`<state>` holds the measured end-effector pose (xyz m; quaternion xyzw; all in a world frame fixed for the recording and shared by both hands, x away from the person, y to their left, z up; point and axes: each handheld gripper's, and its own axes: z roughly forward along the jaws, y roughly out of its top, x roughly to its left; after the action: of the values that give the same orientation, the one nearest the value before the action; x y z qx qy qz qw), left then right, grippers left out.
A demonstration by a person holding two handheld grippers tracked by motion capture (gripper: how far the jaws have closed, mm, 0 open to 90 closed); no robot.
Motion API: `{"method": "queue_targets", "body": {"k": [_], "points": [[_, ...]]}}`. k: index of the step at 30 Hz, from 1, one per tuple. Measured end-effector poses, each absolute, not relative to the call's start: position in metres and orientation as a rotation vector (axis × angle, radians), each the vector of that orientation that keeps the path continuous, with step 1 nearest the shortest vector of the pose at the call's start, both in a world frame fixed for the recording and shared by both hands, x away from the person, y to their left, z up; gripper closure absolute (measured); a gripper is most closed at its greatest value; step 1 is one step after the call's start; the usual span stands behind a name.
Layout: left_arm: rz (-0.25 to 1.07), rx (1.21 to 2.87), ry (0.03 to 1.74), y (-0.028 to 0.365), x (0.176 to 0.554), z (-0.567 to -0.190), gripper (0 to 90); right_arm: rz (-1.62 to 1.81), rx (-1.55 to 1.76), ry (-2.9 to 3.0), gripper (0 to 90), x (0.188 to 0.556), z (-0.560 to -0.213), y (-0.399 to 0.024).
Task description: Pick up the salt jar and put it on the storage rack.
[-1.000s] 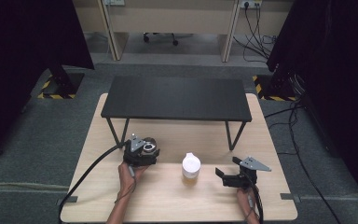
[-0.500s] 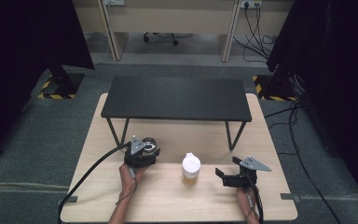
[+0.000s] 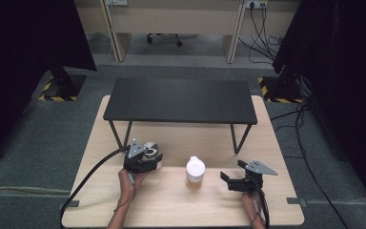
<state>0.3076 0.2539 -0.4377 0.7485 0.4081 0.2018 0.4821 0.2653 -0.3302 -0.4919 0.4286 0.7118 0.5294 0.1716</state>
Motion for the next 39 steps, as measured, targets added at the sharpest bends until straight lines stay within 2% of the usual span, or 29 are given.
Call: {"method": "queue_targets", "body": {"k": [12,24,31,39], "points": [[0.456,1.796,0.962,0.286,0.292,-0.399,31.2,1.495,1.215,2.023,1.2,0.265,-0.491,-0.329],[0.407,1.835,0.864,0.308,0.281,-0.325,31.2,1.491,1.216,2.022,1.2,0.265,-0.491,-0.329],[0.417,1.843,0.823,0.310,0.286,-0.282,31.2,1.487,1.213,2.023,1.2,0.265,-0.491,-0.328],[0.420,1.841,0.855,0.299,0.308,-0.250,31.2,1.490,1.216,2.022,1.2,0.265,-0.491,-0.329]]}}
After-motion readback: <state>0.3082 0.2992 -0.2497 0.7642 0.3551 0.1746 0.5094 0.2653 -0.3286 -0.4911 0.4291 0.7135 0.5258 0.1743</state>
